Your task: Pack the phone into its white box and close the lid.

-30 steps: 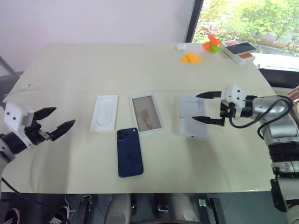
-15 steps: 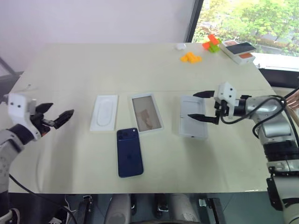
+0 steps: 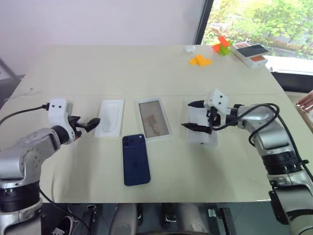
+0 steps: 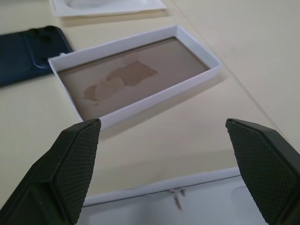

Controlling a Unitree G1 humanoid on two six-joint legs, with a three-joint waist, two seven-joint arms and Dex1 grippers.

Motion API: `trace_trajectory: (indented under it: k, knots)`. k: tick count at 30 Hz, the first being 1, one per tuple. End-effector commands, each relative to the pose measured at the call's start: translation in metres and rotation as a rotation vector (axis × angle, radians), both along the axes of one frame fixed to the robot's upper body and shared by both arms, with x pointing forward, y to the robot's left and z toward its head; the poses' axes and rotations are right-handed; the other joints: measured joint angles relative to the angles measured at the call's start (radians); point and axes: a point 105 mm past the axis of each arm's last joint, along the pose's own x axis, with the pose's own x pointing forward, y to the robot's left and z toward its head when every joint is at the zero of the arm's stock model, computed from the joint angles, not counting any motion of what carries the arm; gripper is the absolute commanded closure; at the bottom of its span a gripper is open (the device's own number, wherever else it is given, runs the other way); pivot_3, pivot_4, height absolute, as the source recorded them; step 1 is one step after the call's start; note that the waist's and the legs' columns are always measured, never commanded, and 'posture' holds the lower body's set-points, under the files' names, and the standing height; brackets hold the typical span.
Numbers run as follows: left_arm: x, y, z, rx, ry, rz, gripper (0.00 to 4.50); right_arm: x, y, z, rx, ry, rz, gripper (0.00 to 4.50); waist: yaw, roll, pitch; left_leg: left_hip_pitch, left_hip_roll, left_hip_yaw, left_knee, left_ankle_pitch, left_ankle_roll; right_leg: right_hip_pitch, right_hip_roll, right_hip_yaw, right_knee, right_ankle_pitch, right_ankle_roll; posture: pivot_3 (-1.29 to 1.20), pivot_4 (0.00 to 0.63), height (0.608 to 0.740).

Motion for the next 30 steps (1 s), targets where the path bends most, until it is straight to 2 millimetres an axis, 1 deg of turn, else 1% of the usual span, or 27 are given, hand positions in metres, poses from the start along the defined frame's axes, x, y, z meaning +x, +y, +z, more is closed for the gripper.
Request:
trace_trajectory:
  k: [1, 4, 7, 10, 13, 16, 23, 29, 30]
  knots:
    - [0.010, 0.004, 0.010, -0.100, 0.007, 0.048, 0.00, -0.002, 0.013, 0.011, 0.030, -0.038, 0.029, 0.03, 0.000, 0.000, 0.000, 0.000, 0.000, 0.000, 0.000, 0.000, 0.000, 0.000, 0.000, 0.000, 0.000, 0.000, 0.000, 0.00, 0.150, 0.737]
    - [0.025, 0.003, 0.008, -0.146, 0.024, 0.117, 0.00, 0.000, 0.018, 0.009, 0.043, -0.041, 0.022, 0.03, 0.000, 0.000, 0.000, 0.000, 0.000, 0.000, 0.001, 0.000, 0.000, 0.000, 0.000, 0.000, 0.001, 0.000, 0.001, 0.00, 0.150, 0.737]
    - [0.032, -0.011, 0.007, -0.146, 0.041, 0.093, 0.00, -0.003, 0.024, 0.004, 0.038, -0.044, 0.047, 0.03, 0.001, -0.001, 0.000, 0.000, 0.000, 0.000, 0.001, 0.000, 0.000, 0.000, 0.000, 0.000, 0.001, 0.000, 0.000, 0.00, 0.150, 0.737]
    - [0.032, -0.018, 0.002, -0.129, 0.070, 0.064, 0.00, -0.005, 0.025, 0.001, 0.044, -0.007, 0.057, 0.03, 0.000, -0.001, 0.000, 0.000, 0.000, 0.000, 0.001, 0.002, -0.003, 0.000, 0.000, 0.000, 0.001, 0.000, 0.000, 0.00, 0.150, 0.737]
    - [0.032, -0.014, -0.004, -0.107, 0.083, 0.086, 0.00, -0.004, 0.027, 0.004, 0.066, 0.012, 0.052, 0.03, -0.001, -0.001, 0.000, 0.000, 0.000, 0.000, 0.001, 0.002, -0.004, 0.000, 0.000, 0.000, 0.001, 0.000, 0.000, 0.00, 0.150, 0.737]
    - [0.035, -0.012, -0.005, -0.115, 0.078, 0.106, 0.00, -0.003, 0.028, 0.006, 0.068, 0.004, 0.050, 0.03, -0.002, -0.001, 0.000, 0.000, 0.000, 0.000, 0.001, 0.002, -0.004, 0.000, 0.000, 0.000, 0.001, 0.000, 0.000, 0.00, 0.150, 0.737]
    - [0.044, -0.019, -0.014, -0.112, 0.095, 0.129, 0.00, -0.001, 0.031, 0.007, 0.072, -0.003, 0.043, 0.03, 0.002, -0.001, 0.000, 0.000, 0.000, 0.000, 0.002, 0.002, -0.003, 0.000, 0.000, 0.000, 0.001, 0.000, 0.000, 0.00, 0.150, 0.737]
    - [0.042, -0.020, -0.030, -0.111, 0.152, 0.128, 0.00, 0.000, 0.029, 0.007, 0.063, -0.015, 0.034, 0.03, 0.000, -0.001, 0.000, 0.000, 0.000, 0.000, 0.002, 0.002, -0.004, 0.000, 0.000, 0.000, 0.002, 0.000, 0.000, 0.00, 0.150, 0.737]
    - [0.042, -0.021, -0.031, -0.107, 0.156, 0.128, 0.24, 0.000, 0.029, 0.007, 0.065, -0.016, 0.035, 0.00, 0.000, -0.001, 0.000, 0.001, 0.000, 0.000, 0.002, 0.002, -0.004, 0.000, 0.000, 0.000, 0.002, 0.000, 0.000, 0.00, 0.150, 0.737]
